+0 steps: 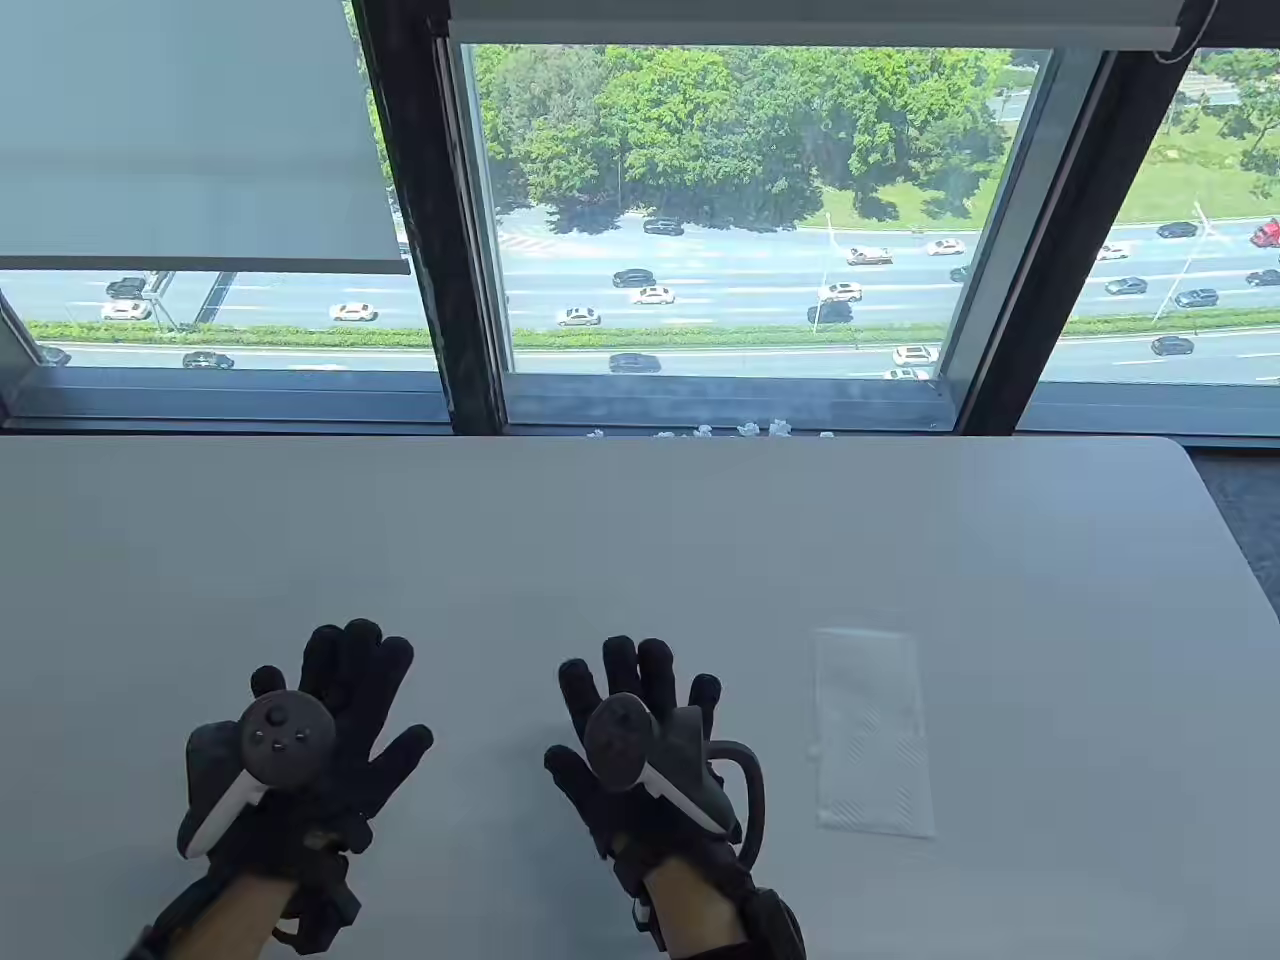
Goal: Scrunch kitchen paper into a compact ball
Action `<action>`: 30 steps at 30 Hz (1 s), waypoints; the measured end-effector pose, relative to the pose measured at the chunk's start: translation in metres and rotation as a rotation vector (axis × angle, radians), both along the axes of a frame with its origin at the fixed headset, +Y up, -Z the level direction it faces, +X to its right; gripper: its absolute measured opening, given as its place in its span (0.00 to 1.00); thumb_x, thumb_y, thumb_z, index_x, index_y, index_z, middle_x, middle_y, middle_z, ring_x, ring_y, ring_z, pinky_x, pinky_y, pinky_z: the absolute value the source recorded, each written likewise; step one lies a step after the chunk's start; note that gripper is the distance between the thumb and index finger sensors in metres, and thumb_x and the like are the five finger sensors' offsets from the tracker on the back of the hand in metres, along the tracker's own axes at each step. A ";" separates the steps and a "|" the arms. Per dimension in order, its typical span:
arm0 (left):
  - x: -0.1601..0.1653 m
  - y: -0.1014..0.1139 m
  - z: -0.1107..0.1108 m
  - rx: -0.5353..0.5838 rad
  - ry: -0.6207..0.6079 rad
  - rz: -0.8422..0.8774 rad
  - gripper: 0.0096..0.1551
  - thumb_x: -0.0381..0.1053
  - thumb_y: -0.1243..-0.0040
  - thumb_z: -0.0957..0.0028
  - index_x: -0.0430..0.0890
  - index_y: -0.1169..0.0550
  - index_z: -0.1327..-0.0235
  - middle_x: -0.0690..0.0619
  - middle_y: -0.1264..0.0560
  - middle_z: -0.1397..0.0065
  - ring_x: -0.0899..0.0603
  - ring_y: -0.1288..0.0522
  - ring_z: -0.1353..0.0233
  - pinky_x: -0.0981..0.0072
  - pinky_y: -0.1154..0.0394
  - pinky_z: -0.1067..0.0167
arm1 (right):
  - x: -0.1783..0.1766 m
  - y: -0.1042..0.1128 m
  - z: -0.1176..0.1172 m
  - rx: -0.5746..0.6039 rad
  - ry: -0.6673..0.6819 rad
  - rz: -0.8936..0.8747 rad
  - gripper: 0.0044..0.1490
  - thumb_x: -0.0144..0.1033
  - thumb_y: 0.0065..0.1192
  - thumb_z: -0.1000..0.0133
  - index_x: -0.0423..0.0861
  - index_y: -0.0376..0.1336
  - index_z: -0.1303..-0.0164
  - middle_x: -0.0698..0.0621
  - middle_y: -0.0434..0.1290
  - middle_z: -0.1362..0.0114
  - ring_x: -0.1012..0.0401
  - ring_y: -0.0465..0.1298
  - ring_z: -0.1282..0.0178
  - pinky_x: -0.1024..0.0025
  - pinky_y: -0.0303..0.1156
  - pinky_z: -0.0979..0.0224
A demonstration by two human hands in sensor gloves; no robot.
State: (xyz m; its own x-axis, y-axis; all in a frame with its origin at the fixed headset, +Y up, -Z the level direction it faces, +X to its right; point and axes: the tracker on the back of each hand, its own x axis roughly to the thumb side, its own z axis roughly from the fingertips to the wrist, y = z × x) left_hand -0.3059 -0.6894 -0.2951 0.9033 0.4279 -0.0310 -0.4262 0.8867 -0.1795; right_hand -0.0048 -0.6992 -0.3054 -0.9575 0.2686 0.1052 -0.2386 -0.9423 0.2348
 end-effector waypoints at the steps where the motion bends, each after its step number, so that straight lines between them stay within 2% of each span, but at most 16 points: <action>1: 0.000 0.000 0.000 0.001 0.000 0.003 0.48 0.84 0.53 0.52 0.89 0.61 0.25 0.87 0.74 0.10 0.69 0.80 0.09 0.54 0.84 0.15 | -0.001 -0.001 0.000 -0.003 0.003 0.004 0.49 0.76 0.34 0.44 0.77 0.21 0.21 0.62 0.16 0.16 0.57 0.16 0.13 0.41 0.22 0.18; 9: -0.001 0.000 0.000 0.008 -0.002 0.018 0.48 0.84 0.53 0.52 0.89 0.61 0.24 0.86 0.74 0.10 0.68 0.80 0.09 0.53 0.84 0.15 | 0.007 0.004 -0.003 0.014 -0.027 0.007 0.50 0.76 0.36 0.44 0.77 0.21 0.21 0.62 0.16 0.16 0.57 0.16 0.13 0.41 0.22 0.18; 11: -0.001 0.000 0.000 0.012 -0.006 0.020 0.48 0.84 0.53 0.52 0.89 0.61 0.24 0.86 0.73 0.10 0.68 0.80 0.09 0.53 0.84 0.15 | 0.023 0.014 -0.006 0.069 -0.101 0.009 0.50 0.77 0.37 0.44 0.78 0.21 0.21 0.63 0.16 0.16 0.57 0.15 0.14 0.41 0.21 0.18; 14: -0.001 0.000 0.000 0.020 -0.012 0.019 0.48 0.84 0.53 0.52 0.88 0.61 0.24 0.86 0.72 0.10 0.68 0.80 0.09 0.53 0.84 0.15 | 0.073 0.037 -0.005 0.219 -0.321 0.105 0.51 0.76 0.41 0.44 0.78 0.22 0.21 0.62 0.16 0.16 0.57 0.16 0.13 0.41 0.23 0.18; 17: 0.000 -0.001 0.000 0.023 -0.019 0.024 0.48 0.84 0.53 0.51 0.88 0.61 0.24 0.85 0.72 0.10 0.68 0.79 0.09 0.52 0.83 0.15 | 0.125 0.048 0.004 0.264 -0.496 -0.073 0.52 0.75 0.44 0.43 0.78 0.23 0.20 0.61 0.16 0.15 0.56 0.16 0.14 0.40 0.23 0.18; 19: 0.002 -0.001 0.000 0.023 -0.023 0.022 0.48 0.84 0.53 0.51 0.88 0.61 0.24 0.85 0.72 0.10 0.68 0.79 0.09 0.52 0.83 0.15 | 0.142 0.051 0.009 0.281 -0.543 -0.164 0.52 0.74 0.46 0.42 0.79 0.23 0.20 0.61 0.16 0.15 0.56 0.16 0.14 0.40 0.22 0.18; 24: 0.002 -0.002 0.000 0.025 -0.022 0.017 0.48 0.83 0.53 0.51 0.88 0.61 0.24 0.85 0.72 0.09 0.67 0.79 0.09 0.51 0.83 0.15 | 0.152 0.052 0.011 0.294 -0.575 -0.175 0.52 0.74 0.46 0.42 0.80 0.23 0.20 0.62 0.16 0.15 0.56 0.16 0.13 0.40 0.23 0.18; 30: 0.000 -0.003 0.001 0.023 -0.015 0.025 0.48 0.83 0.52 0.51 0.87 0.61 0.23 0.84 0.72 0.09 0.65 0.79 0.08 0.51 0.83 0.15 | 0.158 0.036 0.005 0.216 -0.606 -0.157 0.52 0.73 0.47 0.41 0.79 0.23 0.20 0.61 0.16 0.15 0.55 0.16 0.13 0.40 0.23 0.18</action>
